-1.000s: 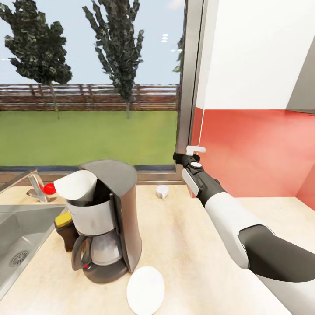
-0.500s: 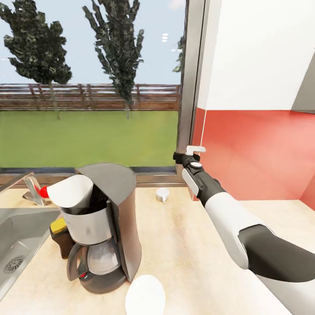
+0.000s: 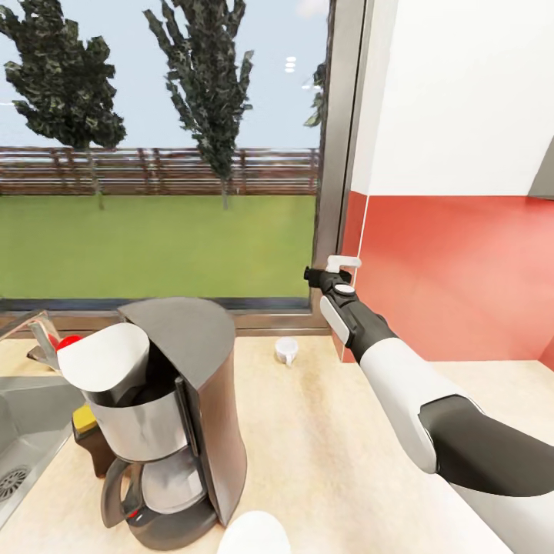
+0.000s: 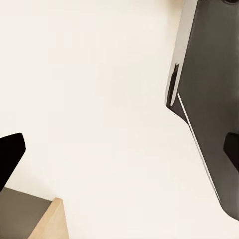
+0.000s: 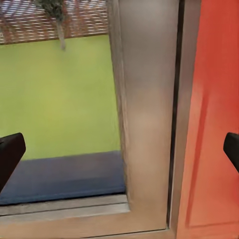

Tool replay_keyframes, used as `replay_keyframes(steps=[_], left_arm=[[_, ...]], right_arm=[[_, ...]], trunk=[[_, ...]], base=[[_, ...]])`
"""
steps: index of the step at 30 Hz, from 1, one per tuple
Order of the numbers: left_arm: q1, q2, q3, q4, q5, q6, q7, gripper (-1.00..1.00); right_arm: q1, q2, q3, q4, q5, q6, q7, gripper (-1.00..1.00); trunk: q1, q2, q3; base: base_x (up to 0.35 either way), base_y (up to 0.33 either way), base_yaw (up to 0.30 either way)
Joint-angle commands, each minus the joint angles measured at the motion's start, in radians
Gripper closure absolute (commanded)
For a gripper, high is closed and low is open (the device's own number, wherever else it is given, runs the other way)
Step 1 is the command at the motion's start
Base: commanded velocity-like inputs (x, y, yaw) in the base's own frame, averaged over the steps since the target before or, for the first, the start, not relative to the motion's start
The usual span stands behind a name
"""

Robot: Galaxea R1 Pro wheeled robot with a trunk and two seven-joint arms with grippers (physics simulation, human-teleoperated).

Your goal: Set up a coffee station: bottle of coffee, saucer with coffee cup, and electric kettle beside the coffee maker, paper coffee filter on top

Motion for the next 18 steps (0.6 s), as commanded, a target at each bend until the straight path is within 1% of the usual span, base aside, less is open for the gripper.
replay_keyframes(steps=[1,6,18], left_arm=[[-0.001,0.000,-0.009,0.000,0.008,0.000,0.002,-1.00],[-0.001,0.000,-0.009,0.000,0.008,0.001,0.002,-1.00],[-0.001,0.000,-0.009,0.000,0.008,0.004,0.002,-1.00]], right_arm=[[-0.001,-0.001,0.007,-0.002,-0.008,0.005,-0.009,-1.00],[-0.001,-0.001,0.008,-0.002,-0.008,0.005,-0.009,-1.00],[-0.001,-0.001,0.006,-0.003,-0.008,0.010,-0.010,-1.00]], trunk=[[0.001,-0.002,-0.002],[0.001,-0.002,-0.002],[0.001,-0.002,-0.002]], base=[[0.139,0.000,0.000],[0.132,0.000,0.000],[0.020,0.000,0.000]])
